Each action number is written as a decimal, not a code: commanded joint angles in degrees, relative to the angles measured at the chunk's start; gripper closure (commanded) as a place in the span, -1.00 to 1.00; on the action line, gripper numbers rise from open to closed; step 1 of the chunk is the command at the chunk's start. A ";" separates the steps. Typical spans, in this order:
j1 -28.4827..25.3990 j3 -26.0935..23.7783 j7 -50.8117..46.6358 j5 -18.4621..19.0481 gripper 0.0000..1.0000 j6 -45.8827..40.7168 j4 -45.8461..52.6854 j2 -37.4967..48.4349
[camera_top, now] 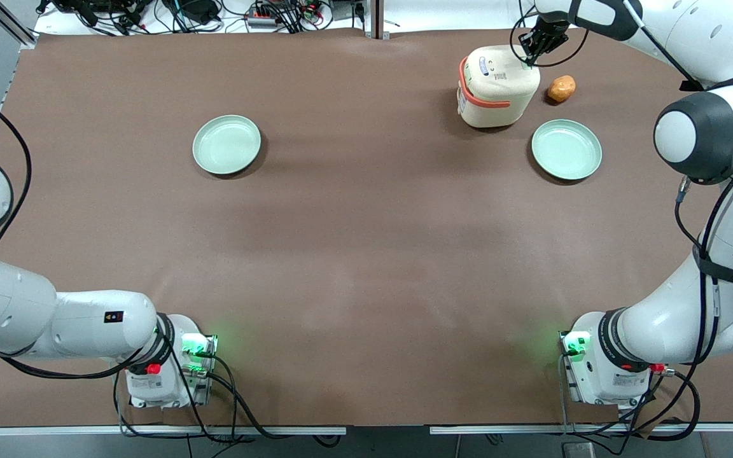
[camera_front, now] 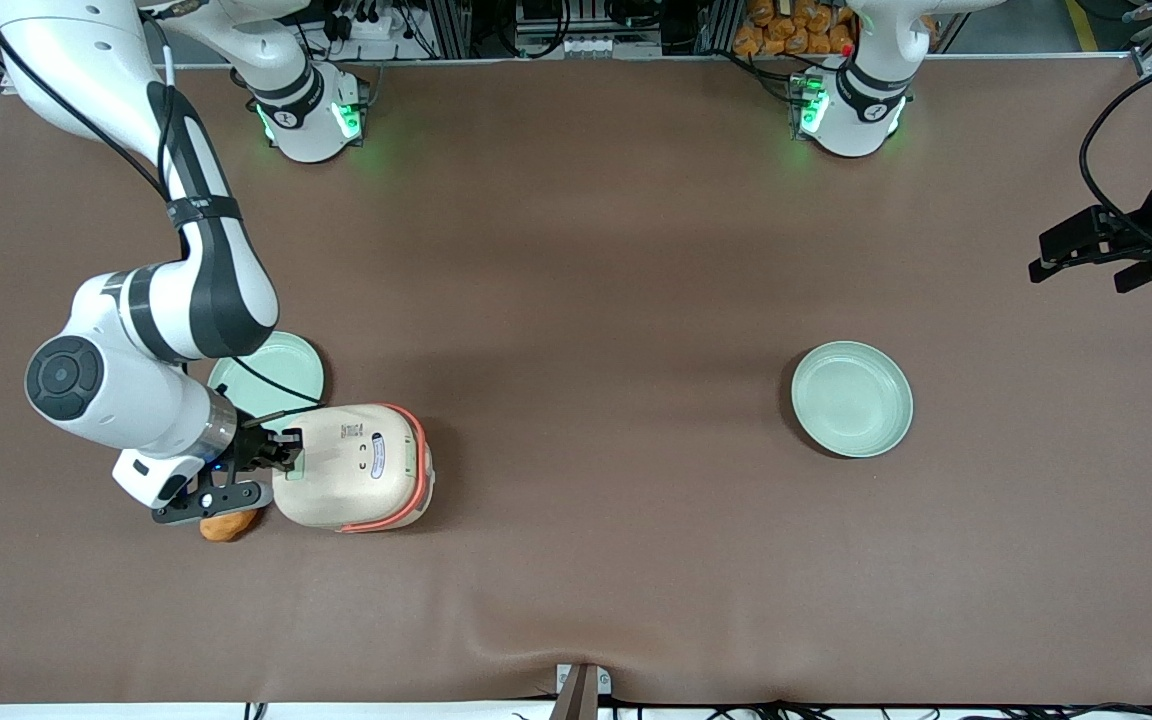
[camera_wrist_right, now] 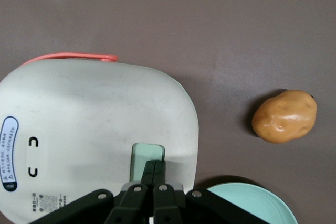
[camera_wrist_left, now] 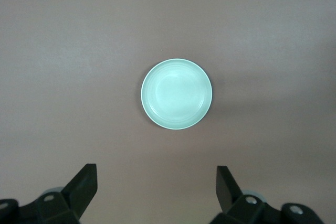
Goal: Press rice cooker button with right arm
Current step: 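Press down on the green button with the right gripper fingertips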
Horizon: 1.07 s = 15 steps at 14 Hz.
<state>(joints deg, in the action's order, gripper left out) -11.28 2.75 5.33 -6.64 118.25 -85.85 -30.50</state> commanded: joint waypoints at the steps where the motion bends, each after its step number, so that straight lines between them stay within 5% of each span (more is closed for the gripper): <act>1: -0.85 -0.29 -0.05 -1.01 1.00 0.93 0.86 -3.69; 15: -1.38 -0.38 -0.40 -1.27 1.00 -5.11 7.79 -2.19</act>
<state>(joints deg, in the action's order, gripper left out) -12.36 2.55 5.20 -6.76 116.60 -82.81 -31.13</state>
